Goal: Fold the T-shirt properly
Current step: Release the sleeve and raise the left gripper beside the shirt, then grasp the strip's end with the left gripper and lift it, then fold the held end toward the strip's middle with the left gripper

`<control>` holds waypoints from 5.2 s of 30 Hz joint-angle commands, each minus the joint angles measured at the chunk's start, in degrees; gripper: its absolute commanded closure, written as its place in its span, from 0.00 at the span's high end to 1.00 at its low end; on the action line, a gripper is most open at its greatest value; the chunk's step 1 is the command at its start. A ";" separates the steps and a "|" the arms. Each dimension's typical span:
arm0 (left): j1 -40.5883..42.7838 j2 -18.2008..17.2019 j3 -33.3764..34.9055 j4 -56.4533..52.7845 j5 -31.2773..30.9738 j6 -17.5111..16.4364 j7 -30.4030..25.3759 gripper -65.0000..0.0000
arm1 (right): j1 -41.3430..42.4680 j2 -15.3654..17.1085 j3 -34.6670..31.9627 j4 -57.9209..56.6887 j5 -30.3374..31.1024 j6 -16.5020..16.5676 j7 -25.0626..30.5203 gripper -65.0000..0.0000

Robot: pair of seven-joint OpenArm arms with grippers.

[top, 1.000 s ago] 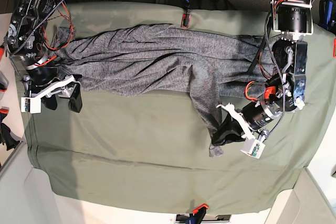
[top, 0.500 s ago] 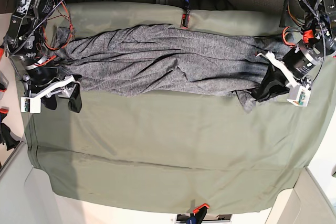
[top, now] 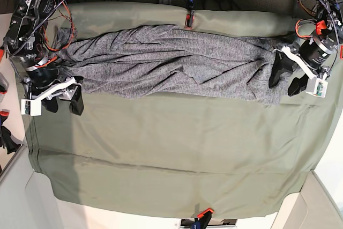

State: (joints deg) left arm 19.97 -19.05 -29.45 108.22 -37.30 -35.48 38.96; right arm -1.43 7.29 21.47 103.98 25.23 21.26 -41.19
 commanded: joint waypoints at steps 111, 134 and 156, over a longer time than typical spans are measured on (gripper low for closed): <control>-11.37 -7.61 39.60 -2.01 24.20 6.62 -1.27 0.62 | -1.01 0.72 1.29 0.96 2.27 1.57 -5.29 0.69; -7.21 -7.63 37.29 9.66 15.10 7.39 -1.49 0.62 | -8.59 0.92 -6.80 -10.82 4.57 1.62 0.79 0.69; -6.45 -7.67 30.49 12.57 13.86 6.73 -1.20 0.62 | -6.88 -2.45 -7.93 -11.13 3.98 8.00 7.28 0.00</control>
State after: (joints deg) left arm 13.98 -26.20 1.43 119.92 -22.92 -28.56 38.87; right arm -9.08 4.01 13.06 91.96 28.64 29.02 -35.53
